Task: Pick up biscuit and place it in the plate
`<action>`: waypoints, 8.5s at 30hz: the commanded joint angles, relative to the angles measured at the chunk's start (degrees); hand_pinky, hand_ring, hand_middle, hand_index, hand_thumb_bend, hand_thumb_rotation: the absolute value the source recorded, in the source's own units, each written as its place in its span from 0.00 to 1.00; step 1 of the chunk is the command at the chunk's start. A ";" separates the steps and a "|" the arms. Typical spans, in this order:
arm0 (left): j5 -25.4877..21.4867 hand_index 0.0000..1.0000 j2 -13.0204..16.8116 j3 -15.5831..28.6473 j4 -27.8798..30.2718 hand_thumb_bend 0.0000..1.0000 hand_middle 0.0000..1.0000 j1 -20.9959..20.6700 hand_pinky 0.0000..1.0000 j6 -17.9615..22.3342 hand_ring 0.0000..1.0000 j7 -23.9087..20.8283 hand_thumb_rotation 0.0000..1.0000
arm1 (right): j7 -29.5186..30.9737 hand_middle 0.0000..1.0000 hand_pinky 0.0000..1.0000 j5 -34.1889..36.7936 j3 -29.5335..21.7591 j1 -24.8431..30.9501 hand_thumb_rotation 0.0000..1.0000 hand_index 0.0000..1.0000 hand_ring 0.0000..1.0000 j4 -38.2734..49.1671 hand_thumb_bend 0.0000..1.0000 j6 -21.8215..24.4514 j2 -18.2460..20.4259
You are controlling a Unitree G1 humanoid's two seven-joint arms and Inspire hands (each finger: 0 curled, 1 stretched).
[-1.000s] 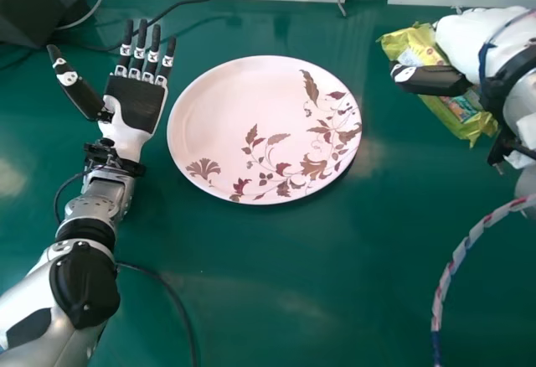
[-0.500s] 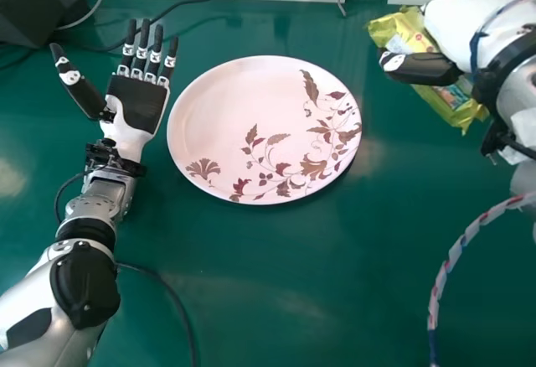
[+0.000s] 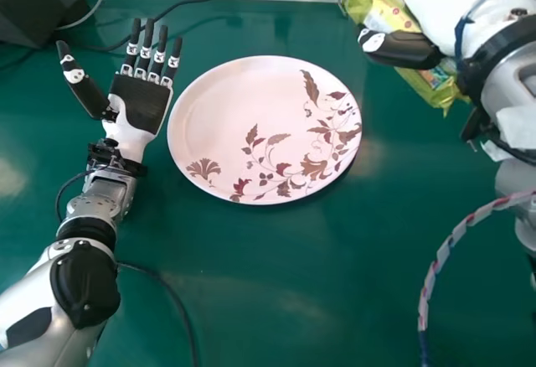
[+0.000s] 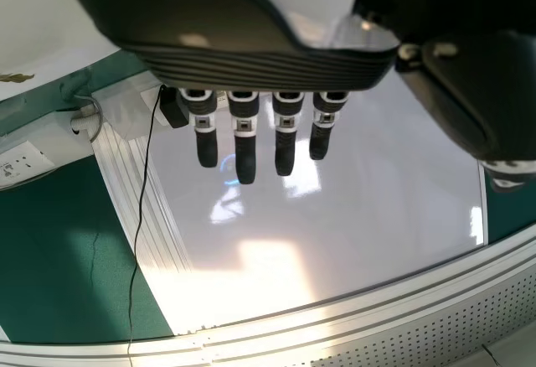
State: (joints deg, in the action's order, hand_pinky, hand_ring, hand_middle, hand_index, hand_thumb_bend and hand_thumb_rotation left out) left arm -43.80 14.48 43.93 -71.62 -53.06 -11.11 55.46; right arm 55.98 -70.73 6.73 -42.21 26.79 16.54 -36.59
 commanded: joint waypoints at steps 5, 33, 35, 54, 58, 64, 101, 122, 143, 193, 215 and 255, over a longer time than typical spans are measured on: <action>0.42 0.98 -0.59 -0.18 -0.97 0.98 0.94 1.50 0.93 0.21 0.86 0.92 0.57 | -0.34 0.29 0.15 -1.58 1.09 -3.80 0.03 0.49 0.18 -1.13 0.51 -0.13 1.91; 0.74 1.00 -0.95 -0.48 -1.01 0.99 0.95 1.49 0.84 1.13 0.88 1.24 0.61 | -4.70 0.28 0.16 -2.43 5.61 -7.51 0.03 0.49 0.17 -7.08 0.51 -1.96 8.66; 0.65 1.00 -1.21 -0.44 -0.83 1.00 0.95 1.50 0.84 1.30 0.88 1.08 0.62 | -5.25 0.28 0.16 -2.34 5.87 -7.61 0.03 0.49 0.17 -7.65 0.51 -2.16 8.90; 0.78 1.00 -1.64 -0.43 -1.33 1.00 0.94 1.44 0.83 1.92 0.78 0.75 0.61 | -14.35 0.24 0.14 0.47 7.63 -5.48 0.04 0.49 0.14 -12.44 0.51 -5.65 10.28; 0.82 1.00 -1.98 -0.59 -1.03 1.00 0.93 1.34 0.85 1.93 0.76 0.51 0.59 | -18.78 0.22 0.12 1.79 7.62 -4.54 0.04 0.49 0.12 -13.44 0.51 -5.72 11.00; 0.94 1.00 -2.16 -0.54 -1.22 0.99 0.94 1.41 0.90 2.26 0.78 0.32 0.59 | -20.44 0.22 0.13 2.13 8.45 -4.11 0.04 0.49 0.12 -14.02 0.51 -4.56 12.51; 2.34 0.97 -2.34 -0.55 -1.55 0.99 0.90 1.16 0.87 2.62 0.78 0.63 0.60 | -36.57 0.17 0.09 8.22 14.69 -4.17 0.04 0.49 0.08 -34.74 0.51 -6.85 14.70; 3.43 0.95 -2.66 -1.29 -1.44 0.95 0.90 1.17 0.90 4.28 0.79 2.19 0.54 | -40.02 0.11 0.06 10.41 17.61 -5.08 0.04 0.49 0.02 -41.14 0.51 -6.50 16.55; 3.56 0.95 -2.98 -1.02 -1.51 0.93 0.90 1.19 0.89 4.34 0.78 1.15 0.52 | -44.11 0.11 0.07 13.97 20.73 -6.48 0.04 0.49 0.03 -51.21 0.51 -8.72 17.93; 5.43 0.93 -5.69 -2.02 -0.63 0.94 0.88 1.73 0.85 15.42 0.76 -5.36 0.56 | -51.01 0.90 0.22 16.38 28.68 -8.39 0.17 0.91 0.52 -62.53 0.69 -13.59 18.17; 5.40 0.97 -5.75 -2.48 -0.75 1.00 0.91 1.53 0.91 14.91 0.81 -3.92 0.69 | -43.72 1.00 0.69 18.04 24.52 -10.83 0.40 1.00 0.91 -54.59 0.77 -11.51 14.37; 5.85 0.99 -6.63 -3.24 -0.69 1.00 0.91 1.98 0.87 16.37 0.79 -3.53 0.75 | -41.90 1.00 0.96 18.34 18.30 -7.15 0.51 1.00 1.00 -42.26 0.81 -8.58 9.98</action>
State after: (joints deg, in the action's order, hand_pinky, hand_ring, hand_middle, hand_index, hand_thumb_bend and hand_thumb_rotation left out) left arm -38.29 9.39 41.17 -70.95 -53.89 5.64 51.31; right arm 13.83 -52.34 25.85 -50.38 -16.89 7.72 -25.71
